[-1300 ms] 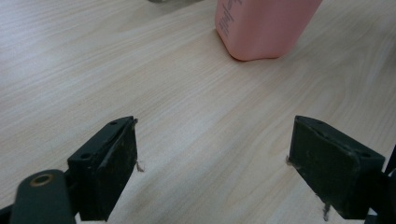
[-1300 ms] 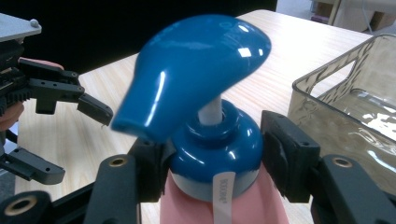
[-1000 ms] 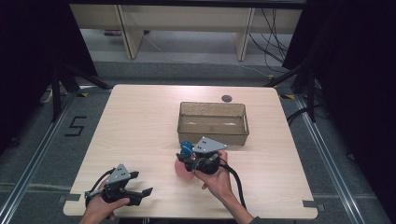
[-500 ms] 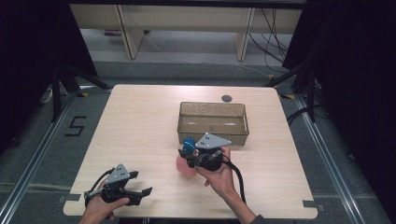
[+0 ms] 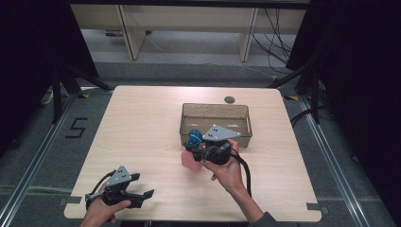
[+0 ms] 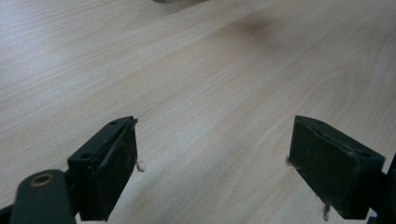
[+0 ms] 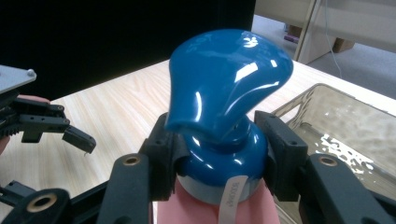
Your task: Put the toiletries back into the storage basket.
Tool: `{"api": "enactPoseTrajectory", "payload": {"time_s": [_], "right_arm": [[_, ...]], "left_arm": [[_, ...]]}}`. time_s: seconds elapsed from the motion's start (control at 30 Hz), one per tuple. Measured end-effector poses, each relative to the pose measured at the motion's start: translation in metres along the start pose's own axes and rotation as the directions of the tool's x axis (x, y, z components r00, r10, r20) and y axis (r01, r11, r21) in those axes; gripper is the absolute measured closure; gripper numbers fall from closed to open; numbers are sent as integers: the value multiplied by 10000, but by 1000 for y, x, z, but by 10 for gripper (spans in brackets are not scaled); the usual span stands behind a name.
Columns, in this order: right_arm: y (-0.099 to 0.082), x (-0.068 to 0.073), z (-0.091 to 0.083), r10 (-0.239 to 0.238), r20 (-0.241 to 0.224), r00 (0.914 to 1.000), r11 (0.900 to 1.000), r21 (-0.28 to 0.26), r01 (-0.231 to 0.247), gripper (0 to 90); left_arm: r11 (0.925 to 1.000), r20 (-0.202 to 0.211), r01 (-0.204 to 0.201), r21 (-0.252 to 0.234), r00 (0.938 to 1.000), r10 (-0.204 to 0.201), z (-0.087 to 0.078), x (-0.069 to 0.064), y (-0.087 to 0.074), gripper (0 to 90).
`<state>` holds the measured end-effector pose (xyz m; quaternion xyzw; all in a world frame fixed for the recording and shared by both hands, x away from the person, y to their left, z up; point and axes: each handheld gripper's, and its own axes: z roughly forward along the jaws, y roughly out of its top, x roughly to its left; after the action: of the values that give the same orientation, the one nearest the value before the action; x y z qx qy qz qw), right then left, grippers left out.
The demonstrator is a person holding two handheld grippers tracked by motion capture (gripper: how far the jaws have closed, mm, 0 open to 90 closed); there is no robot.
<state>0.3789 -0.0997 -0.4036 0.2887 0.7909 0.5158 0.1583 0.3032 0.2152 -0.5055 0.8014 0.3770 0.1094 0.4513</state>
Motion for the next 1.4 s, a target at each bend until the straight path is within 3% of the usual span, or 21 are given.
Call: {"api": "enactPoseTrajectory", "payload": {"time_s": [0.07,0.2,0.3,0.37,0.43,0.53,0.7,0.73,0.83,0.87,0.93,1.1,1.4], "right_arm": [[2,-3,-1,-179,-16,9998,9998,-34,179,532],[5,-5,-3,68,102,9999,10000,62,-68,532],[6,-8,-3,-172,180,9997,9998,-38,173,532],[7,-9,-5,142,107,9998,9999,77,-143,532],[8,-12,-6,-106,166,9998,9999,83,104,532],[10,-14,-8,-11,184,9998,10000,70,9,532],[16,-18,-13,55,232,9997,9999,-125,-52,532],[17,-20,-15,8,436,9990,9999,-161,-1,532],[22,-24,-18,-1,288,9996,9996,-287,9,532],[23,-25,-21,114,478,9988,9996,-244,-103,533],[26,-29,-21,267,369,9990,9991,-341,-255,532],[33,-37,-23,498,591,9970,9982,-372,-476,532],[42,-52,-30,475,953,9943,9967,-707,-408,533]], "left_arm": [[10000,-19,-6,82,10000,6,0,1,1,148],[10000,-7,-66,2,10000,66,0,0,0,148],[9999,-21,-83,64,10000,83,0,1,1,149],[10000,5,-53,-22,10000,53,0,0,0,149],[9999,-50,-136,102,9999,136,-1,1,1,148],[10000,15,-54,-1,10000,54,0,0,0,148],[10000,-2,-79,27,10000,79,-1,0,1,148],[10000,-4,-94,2,10000,94,-1,0,0,148],[10000,3,-27,28,10000,27,0,1,1,148],[9999,-10,-94,92,10000,95,-1,1,1,148],[10000,-11,-52,30,10000,52,-1,0,1,149],[10000,-13,-62,50,10000,62,-1,0,1,148],[10000,-20,-47,-83,10000,46,0,0,1,149]]}}
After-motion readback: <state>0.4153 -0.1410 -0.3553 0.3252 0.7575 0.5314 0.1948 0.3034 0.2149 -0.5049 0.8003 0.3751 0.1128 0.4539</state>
